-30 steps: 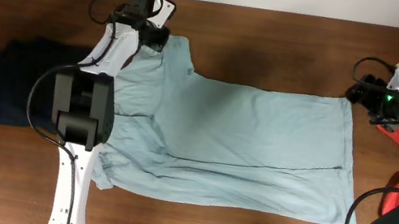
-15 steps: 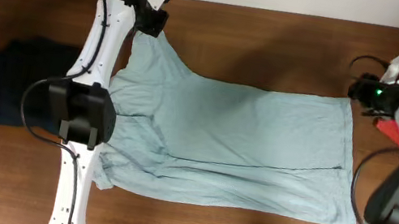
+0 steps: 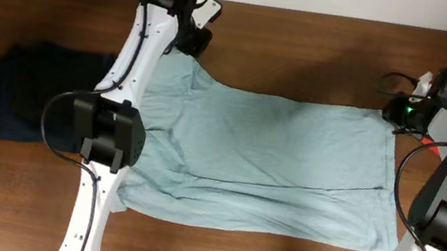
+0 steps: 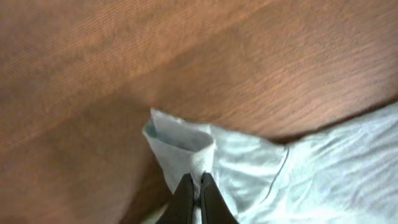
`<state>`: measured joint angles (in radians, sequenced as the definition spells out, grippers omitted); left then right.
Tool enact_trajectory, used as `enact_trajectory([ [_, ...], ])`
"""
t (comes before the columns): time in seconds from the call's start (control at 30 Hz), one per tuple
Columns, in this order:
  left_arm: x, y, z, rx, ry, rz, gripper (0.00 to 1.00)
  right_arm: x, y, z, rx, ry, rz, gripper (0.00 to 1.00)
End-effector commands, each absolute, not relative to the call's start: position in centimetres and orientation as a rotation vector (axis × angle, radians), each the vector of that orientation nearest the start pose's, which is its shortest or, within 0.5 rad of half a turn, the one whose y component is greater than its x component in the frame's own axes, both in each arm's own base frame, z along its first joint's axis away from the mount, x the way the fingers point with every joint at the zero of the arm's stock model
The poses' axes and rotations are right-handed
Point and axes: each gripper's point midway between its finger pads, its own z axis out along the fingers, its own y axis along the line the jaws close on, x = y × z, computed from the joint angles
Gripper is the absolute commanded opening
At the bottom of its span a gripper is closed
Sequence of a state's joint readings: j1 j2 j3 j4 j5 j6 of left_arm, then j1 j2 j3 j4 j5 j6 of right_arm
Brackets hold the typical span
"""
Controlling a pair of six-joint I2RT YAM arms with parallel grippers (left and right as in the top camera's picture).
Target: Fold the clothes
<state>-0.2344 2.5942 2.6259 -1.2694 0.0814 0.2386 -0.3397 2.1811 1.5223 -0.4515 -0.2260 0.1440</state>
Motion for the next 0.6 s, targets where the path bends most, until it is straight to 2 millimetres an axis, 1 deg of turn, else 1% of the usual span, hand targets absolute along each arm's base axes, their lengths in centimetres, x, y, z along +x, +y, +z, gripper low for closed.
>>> enact_trajectory([
  [0.0, 54.6, -12.6, 9.6, 0.58, 2.766, -0.046, 0.0, 49.4, -13.5, 0.9, 0.558, 2.595, 0.243, 0.13],
  [0.03, 54.2, -12.2, 9.7, 0.573, 2.785, -0.04, 0.0, 49.4, -13.4, 1.0, 0.559, 2.597, 0.243, 0.04],
  [0.13, 52.9, -11.3, 10.3, 0.527, 2.836, -0.034, 0.0, 49.1, -13.4, 1.8, 0.564, 2.61, 0.247, 0.04],
  [0.23, 51.8, -10.4, 11.4, 0.461, 2.873, -0.039, 0.0, 48.6, -13.2, 2.8, 0.57, 2.625, 0.251, 0.04],
  [0.3, 50.8, -9.8, 12.3, 0.435, 2.903, -0.038, 0.0, 48.2, -13.0, 3.8, 0.574, 2.635, 0.253, 0.04],
  [0.4, 48.7, -8.7, 13.4, 0.404, 2.966, -0.035, 0.0, 47.5, -13.0, 5.6, 0.58, 2.642, 0.237, 0.04],
  [0.53, 46.7, -7.4, 14.1, 0.353, 3.044, -0.031, 0.0, 45.7, -13.9, 8.7, 0.604, 2.645, 0.123, 0.04],
  [0.57, 46.5, -7.2, 14.1, 0.346, 3.05, -0.032, 0.0, 45.2, -14.1, 9.4, 0.611, 2.646, 0.092, 0.04],
])
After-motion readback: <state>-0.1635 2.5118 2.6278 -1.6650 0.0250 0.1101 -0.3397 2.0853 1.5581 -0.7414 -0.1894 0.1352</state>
